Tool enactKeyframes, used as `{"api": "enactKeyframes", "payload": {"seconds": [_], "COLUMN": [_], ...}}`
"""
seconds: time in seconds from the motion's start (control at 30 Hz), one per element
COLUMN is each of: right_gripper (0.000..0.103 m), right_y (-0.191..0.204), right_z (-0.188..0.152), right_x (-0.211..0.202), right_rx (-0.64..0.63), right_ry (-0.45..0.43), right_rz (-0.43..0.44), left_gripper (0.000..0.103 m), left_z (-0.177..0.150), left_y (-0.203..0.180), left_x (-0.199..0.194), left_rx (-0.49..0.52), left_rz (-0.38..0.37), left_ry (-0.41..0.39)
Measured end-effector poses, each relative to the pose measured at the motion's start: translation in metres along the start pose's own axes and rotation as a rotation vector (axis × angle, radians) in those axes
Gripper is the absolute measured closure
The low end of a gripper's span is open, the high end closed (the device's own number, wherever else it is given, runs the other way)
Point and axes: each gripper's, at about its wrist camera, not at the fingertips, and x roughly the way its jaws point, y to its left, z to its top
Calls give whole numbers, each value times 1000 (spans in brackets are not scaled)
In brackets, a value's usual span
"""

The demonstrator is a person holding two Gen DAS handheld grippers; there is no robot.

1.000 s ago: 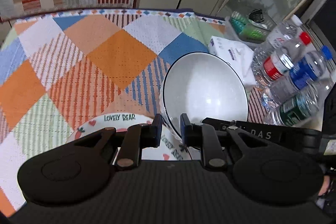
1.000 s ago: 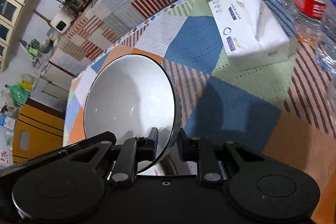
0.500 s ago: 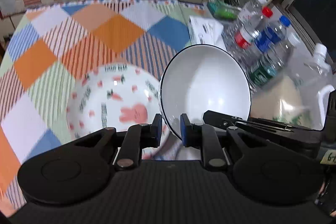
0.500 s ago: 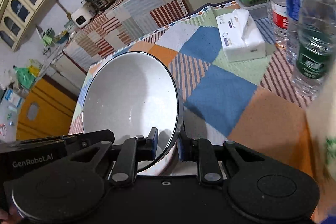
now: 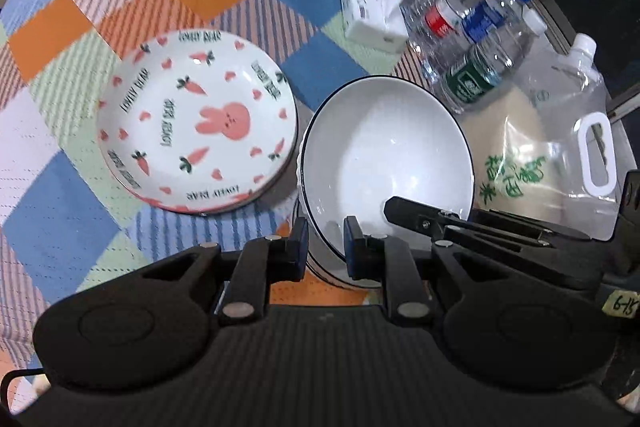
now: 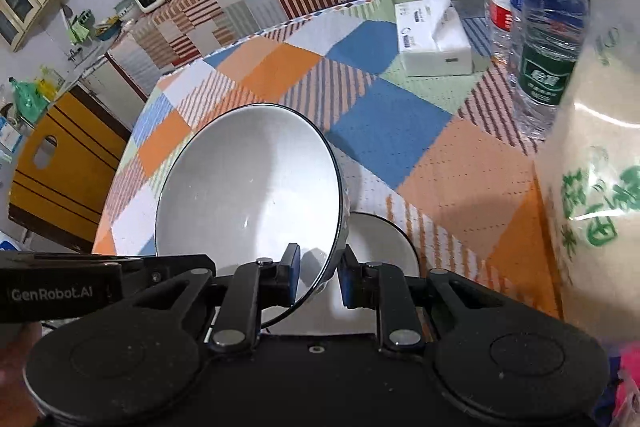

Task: Organize plates and bowls
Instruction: 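Carry the third bowl with both grippers over the two stacked bowls, then lower the third bowl into the stacked bowls with both grippers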

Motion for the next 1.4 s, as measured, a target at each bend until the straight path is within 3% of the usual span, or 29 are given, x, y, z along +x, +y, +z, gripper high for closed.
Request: {"api": "enactKeyframes", "payload": {"seconds": [0.47,0.87,1.4], "right_gripper": [79,70,65], "right_y": [-7,29,37], "right_z": [-16,-29,-35], "right_x": [17,29,26], "right_rx": [-23,-318,-442], "right_ry": [84,86,45], "right_rz": [-123,-297,-335], "left_gripper": [87,87,87], "left_z": [-5,-8,-10], "left_y": [1,2,11], "left_x": [50,63,68], "left_rx": [-40,-51,-109], "left_rz": [8,44,-4], "left_ry": [163,192,202]}}
